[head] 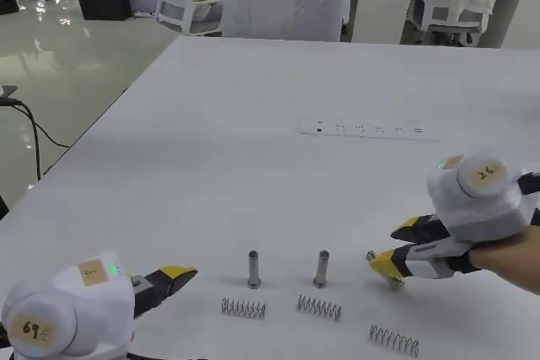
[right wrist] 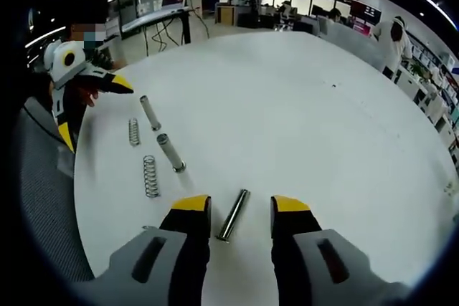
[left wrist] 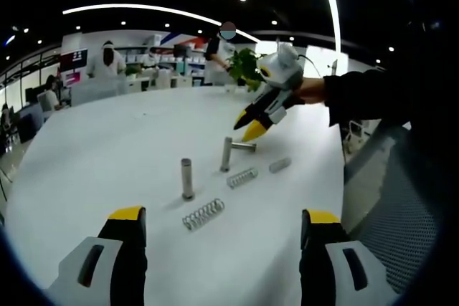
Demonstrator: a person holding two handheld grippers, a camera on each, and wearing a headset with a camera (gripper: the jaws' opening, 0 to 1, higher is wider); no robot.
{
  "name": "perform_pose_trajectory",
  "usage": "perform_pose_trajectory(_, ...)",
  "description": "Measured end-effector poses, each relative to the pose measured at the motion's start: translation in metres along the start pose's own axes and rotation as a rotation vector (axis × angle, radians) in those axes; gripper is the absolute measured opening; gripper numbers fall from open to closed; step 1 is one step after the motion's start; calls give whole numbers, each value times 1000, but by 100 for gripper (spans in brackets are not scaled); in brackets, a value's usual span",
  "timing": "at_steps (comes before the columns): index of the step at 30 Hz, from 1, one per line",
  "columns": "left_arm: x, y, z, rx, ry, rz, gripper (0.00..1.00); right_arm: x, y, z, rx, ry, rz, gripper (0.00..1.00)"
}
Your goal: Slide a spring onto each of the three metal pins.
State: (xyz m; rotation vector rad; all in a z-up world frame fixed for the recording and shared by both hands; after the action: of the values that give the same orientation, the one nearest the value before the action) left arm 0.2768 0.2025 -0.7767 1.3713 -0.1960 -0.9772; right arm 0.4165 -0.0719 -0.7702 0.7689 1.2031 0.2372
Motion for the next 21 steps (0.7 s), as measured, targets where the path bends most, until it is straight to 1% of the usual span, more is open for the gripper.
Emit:
perform_pose_trajectory(4,0,0,0,-1,-1,-3,86,4,-1,0,11,-6,-20,28)
perform_pose_trajectory(10,2,-1,1,0,-6,-5,85,10,1,1,40,-6,-30,22)
perform_pose_trajectory(14,2,-2,1,0,-9,-8,85,15,1,0,58,-6,-48,19)
perform_pose_trajectory(21,2,-2,0,-4,-8,-7,84,21,2,-1,70,-16,-80,14)
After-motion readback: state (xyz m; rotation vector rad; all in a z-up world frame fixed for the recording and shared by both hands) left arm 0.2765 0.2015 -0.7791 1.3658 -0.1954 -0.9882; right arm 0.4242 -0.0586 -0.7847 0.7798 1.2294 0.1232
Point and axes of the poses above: the centre of the closed fingertips' face, and the gripper's own axes: x roughly forward along the fingers, z roughly to its right, y roughly out of its top, the point moved 9 cm from there along -x, roughly backward along the fingers, and after that the axes turned 10 degrees about -x, right-handed, at the moved point
